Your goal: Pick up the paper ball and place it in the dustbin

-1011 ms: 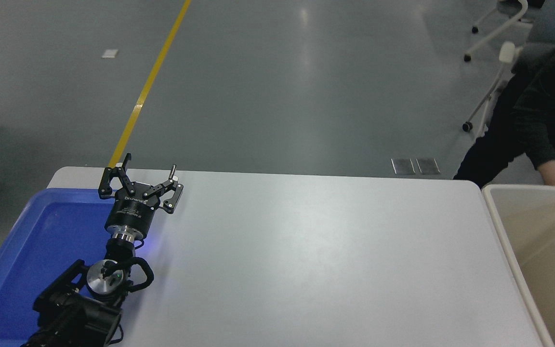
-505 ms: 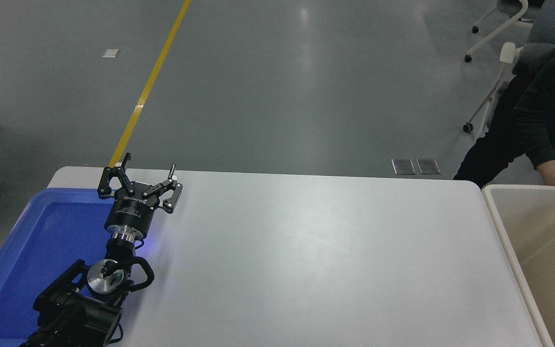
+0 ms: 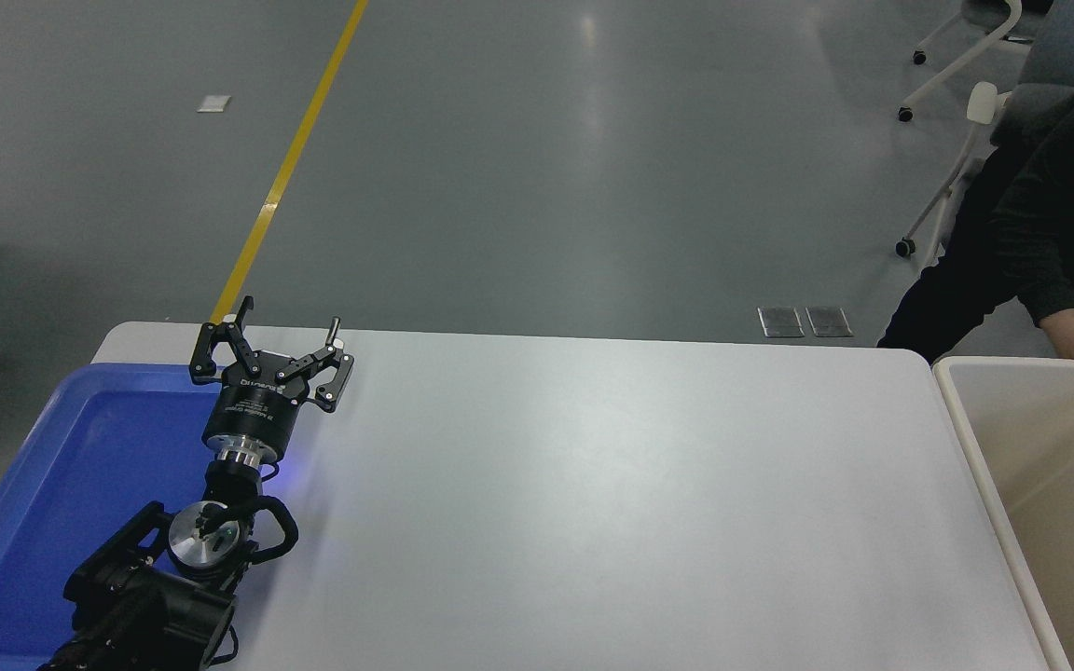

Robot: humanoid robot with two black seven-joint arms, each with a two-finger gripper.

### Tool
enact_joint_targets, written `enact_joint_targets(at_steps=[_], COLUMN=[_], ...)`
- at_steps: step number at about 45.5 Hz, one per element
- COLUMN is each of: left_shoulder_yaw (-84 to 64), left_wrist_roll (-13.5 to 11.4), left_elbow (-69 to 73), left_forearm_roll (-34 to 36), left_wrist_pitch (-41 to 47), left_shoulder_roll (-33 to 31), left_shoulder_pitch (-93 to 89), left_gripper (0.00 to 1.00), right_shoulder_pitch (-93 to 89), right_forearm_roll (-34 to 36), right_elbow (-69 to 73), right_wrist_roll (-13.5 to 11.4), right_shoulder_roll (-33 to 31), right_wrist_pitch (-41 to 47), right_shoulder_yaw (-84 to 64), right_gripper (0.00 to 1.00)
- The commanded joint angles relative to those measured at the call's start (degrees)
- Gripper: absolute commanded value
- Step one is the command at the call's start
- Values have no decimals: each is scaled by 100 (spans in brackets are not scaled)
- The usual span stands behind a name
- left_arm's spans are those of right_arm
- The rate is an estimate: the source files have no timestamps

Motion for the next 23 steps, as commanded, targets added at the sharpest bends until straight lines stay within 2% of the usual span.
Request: enact_joint_targets(at_steps=[1, 5, 6, 7, 9, 10, 23], left_shoulder_yaw=[0, 0, 0, 0, 0, 0, 0], left_wrist_roll=[0, 0, 0, 0, 0, 0, 0], left_elbow=[-1, -1, -1, -1, -1, -1, -1], left_forearm_roll=[0, 0, 0, 0, 0, 0, 0], left_wrist_pitch=[-1, -1, -1, -1, -1, -1, -1], left_shoulder_roll=[0, 0, 0, 0, 0, 0, 0], left_shoulder_pitch=[-1, -1, -1, -1, -1, -1, -1], left_gripper=[99, 99, 99, 99, 99, 99, 99], right_shoulder_pitch=[-53, -53, -53, -53, -53, -53, -53], right_forearm_roll=[5, 5, 5, 5, 5, 5, 5], right_elbow=[-8, 0, 0, 0, 0, 9, 9], right_wrist_roll=[-1, -1, -1, 8, 8, 8, 8], right_shoulder_roll=[100, 100, 100, 100, 118, 118, 100], right_wrist_pitch=[-17, -17, -17, -8, -8, 9, 10], right_shoulder_yaw=[101, 101, 110, 119, 136, 154, 207], right_gripper=[0, 0, 11, 29, 81, 100, 100])
